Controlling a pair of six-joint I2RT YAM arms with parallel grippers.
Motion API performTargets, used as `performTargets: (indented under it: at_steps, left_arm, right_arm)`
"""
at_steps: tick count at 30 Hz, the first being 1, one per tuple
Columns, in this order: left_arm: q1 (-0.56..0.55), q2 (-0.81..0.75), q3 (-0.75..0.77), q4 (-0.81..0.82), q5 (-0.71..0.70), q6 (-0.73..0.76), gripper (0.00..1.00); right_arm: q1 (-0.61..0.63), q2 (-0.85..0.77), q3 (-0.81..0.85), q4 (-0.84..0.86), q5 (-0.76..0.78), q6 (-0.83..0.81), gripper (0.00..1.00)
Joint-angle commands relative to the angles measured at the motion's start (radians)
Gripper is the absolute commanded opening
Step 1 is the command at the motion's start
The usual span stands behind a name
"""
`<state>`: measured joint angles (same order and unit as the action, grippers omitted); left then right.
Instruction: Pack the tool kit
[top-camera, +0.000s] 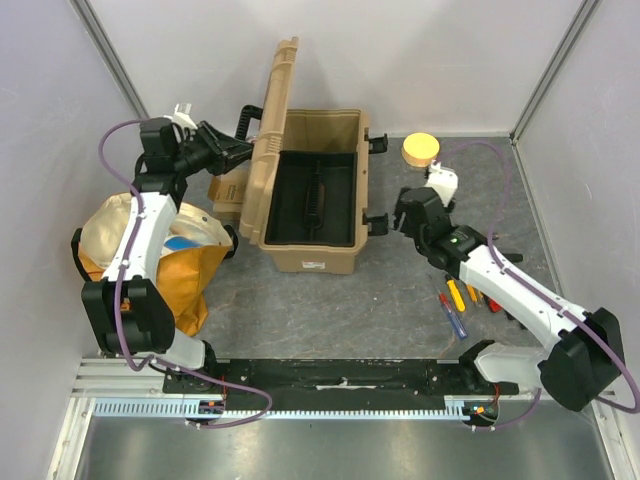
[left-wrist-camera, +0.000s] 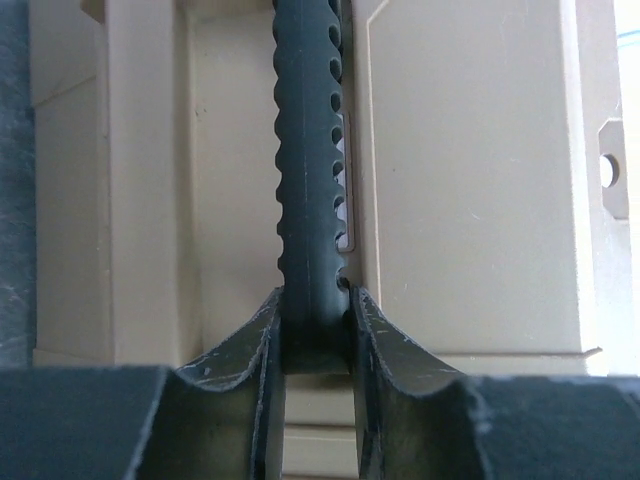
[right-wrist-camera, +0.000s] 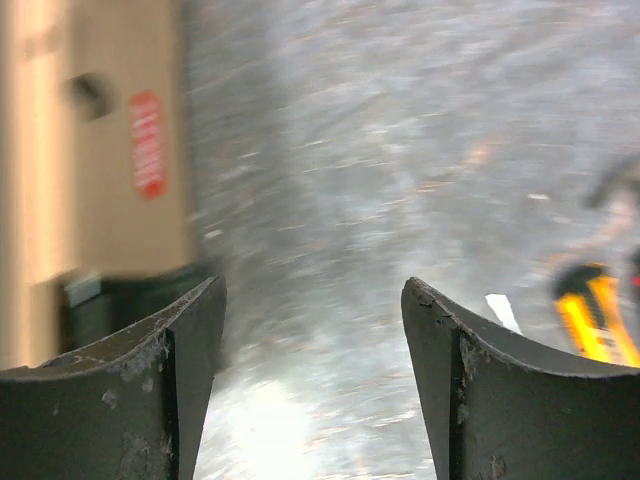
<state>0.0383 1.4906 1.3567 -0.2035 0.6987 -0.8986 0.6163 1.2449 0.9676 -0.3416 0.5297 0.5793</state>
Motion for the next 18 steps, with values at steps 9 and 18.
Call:
performTargets:
  at_steps: [9, 18]
  left_arm:
    - [0.149, -0.039, -0.077, 0.278, 0.090, 0.069, 0.03]
    - [0.150, -0.076, -0.053, 0.354, 0.176, -0.023, 0.02]
  right_arm:
    - [-0.073, -0.032, -0.015, -0.114, 0.119, -0.018, 0.78]
    - [-0.073, -0.047, 0.075, -0.079, 0.027, -0.050, 0.87]
